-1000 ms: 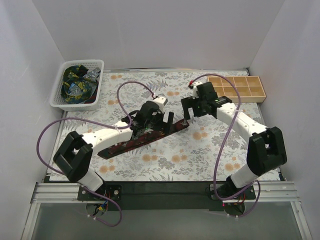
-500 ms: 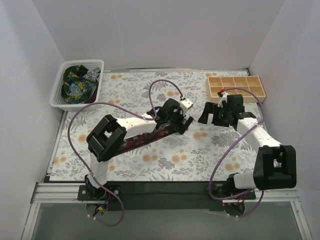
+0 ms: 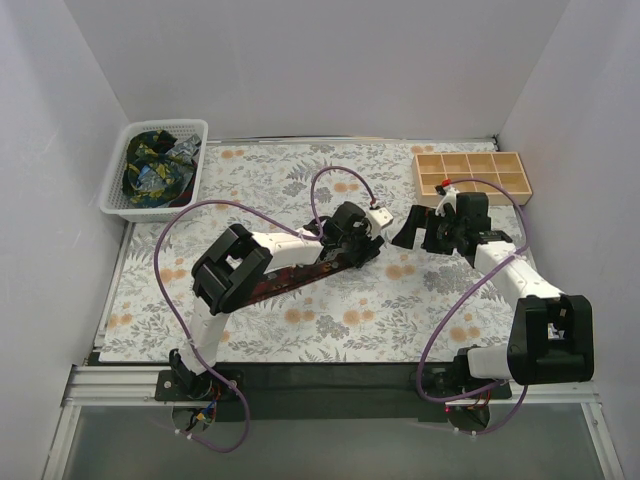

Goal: Roll the ties
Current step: Roll the tie

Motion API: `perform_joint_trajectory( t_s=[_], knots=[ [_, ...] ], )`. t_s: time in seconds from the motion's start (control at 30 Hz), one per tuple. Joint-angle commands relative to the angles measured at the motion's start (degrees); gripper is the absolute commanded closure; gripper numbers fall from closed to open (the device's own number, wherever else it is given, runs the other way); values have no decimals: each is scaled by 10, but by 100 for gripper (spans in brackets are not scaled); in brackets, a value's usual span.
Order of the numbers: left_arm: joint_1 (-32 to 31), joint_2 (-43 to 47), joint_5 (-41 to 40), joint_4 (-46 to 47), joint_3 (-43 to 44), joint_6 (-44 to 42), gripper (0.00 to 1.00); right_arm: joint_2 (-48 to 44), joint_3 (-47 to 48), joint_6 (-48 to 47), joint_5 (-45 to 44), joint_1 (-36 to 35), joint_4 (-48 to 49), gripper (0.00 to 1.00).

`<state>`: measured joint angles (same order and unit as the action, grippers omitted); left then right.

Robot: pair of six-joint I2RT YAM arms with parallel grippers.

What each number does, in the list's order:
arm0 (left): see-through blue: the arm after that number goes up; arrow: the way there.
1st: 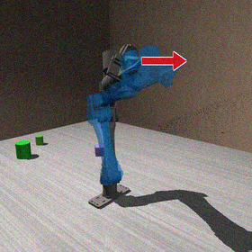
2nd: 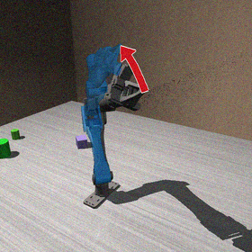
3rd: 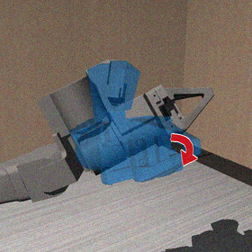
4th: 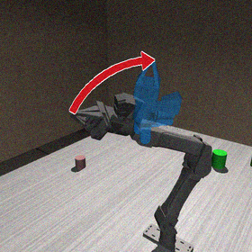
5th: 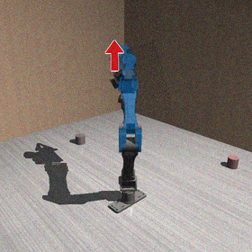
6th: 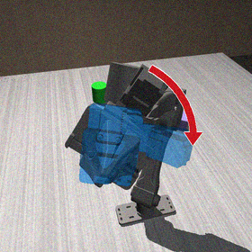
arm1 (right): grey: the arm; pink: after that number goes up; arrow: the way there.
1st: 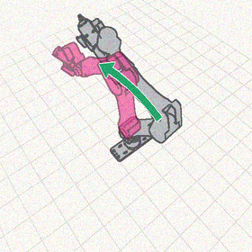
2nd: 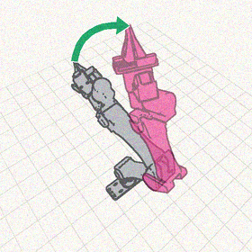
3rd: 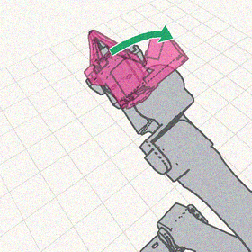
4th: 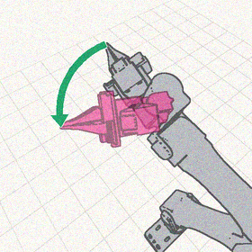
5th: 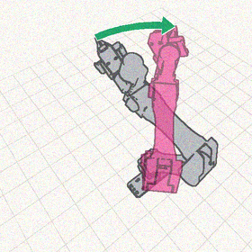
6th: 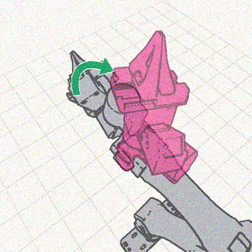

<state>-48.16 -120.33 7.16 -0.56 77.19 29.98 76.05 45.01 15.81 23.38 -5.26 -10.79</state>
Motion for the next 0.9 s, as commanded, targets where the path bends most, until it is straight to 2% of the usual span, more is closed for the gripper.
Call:
perform_joint_trajectory(
  t_s=[0.0,0.2,0.43,0.47,0.6,0.7,0.73,0.87],
  knots=[
    [0,3,17,2,4,-16,56,-5,-9,8,27,2,37,4],
    [-2,7,57,-3,-20,-9,68,13,-19,13,54,3,65,5],
    [-22,40,85,-2,-61,-4,66,36,-44,32,83,3,102,5],
    [-25,41,85,-2,-63,-4,63,38,-46,33,85,2,102,6],
    [-25,69,69,2,-69,-6,32,46,-52,36,91,3,120,6],
    [-24,94,44,18,-73,0,25,44,-51,36,86,3,121,6],
    [-23,113,38,20,-75,15,18,44,-50,36,84,5,121,6],
    [-20,161,1,40,-92,73,7,49,-44,38,87,9,122,7]
  ],
)
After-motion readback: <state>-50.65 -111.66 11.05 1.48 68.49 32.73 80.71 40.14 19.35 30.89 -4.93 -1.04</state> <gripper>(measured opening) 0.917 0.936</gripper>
